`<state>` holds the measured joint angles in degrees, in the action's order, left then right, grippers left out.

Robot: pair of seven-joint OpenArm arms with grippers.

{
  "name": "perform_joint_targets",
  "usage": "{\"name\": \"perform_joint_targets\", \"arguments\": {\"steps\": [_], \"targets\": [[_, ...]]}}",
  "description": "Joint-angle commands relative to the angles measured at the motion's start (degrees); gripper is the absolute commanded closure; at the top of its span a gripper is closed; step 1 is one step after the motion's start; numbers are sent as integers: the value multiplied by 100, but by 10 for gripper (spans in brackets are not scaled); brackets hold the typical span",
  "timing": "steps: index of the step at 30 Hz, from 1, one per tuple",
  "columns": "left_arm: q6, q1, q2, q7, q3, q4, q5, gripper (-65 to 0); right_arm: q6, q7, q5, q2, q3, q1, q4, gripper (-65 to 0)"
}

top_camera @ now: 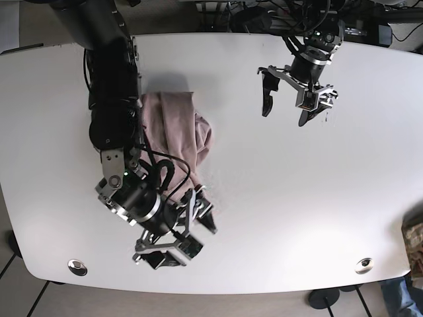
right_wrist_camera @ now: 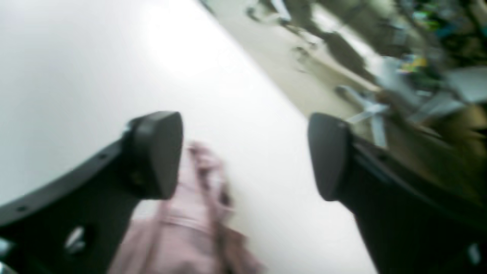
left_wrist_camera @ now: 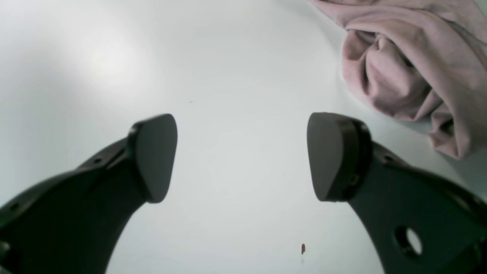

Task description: Fold the T-shirt properly

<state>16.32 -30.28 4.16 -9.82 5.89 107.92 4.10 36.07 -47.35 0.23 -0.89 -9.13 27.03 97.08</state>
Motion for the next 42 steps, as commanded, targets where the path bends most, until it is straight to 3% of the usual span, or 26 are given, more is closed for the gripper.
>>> {"name": "perform_joint_targets", "arguments": {"steps": [1, 8, 12, 16, 21, 28, 35, 37, 39, 41, 42], "targets": [[-10, 17, 10, 143, 4, 87, 34, -500, -34, 476, -1, -21, -129, 106, -569, -541], [-10, 17, 177, 143, -22, -124, 34, -500, -34, 2305, -36, -65, -287, 387, -3585, -530], [-10, 17, 186, 143, -13, -133, 34, -500, -51, 3148, -45, -311, -296, 467, -4613, -493], [-1, 35, 195, 143, -13, -141, 34, -499, -447, 3579, -10, -593, -314, 431, -5000, -363], [-1, 211, 195, 143, -22, -238, 34, -499, -456, 3509, -27, -610, -296, -61, -4508, -19], [-1, 290, 195, 143, 4, -264, 34, -499, -456, 2102, -10, -443, -402, -1617, -1589, -33], [-1, 325, 362, 143, -13, -273, 61, -499, -491, 1434, -27, -311, -815, -2092, -288, -48], [-1, 325, 362, 143, 4, -282, 61, -499, -473, 1408, -36, -171, -824, -1995, -314, -171], [-1, 325, 362, 143, 4, -396, 61, -499, -465, 1399, -27, -153, -1087, -1907, -411, -417], [-1, 325, 362, 143, 4, -431, 69, -499, -482, 1399, -19, -153, -1386, -1766, -517, -525], [-1, 325, 362, 143, 4, -431, 69, -499, -491, 1399, -19, -153, -1509, -1714, -648, -542]]}}
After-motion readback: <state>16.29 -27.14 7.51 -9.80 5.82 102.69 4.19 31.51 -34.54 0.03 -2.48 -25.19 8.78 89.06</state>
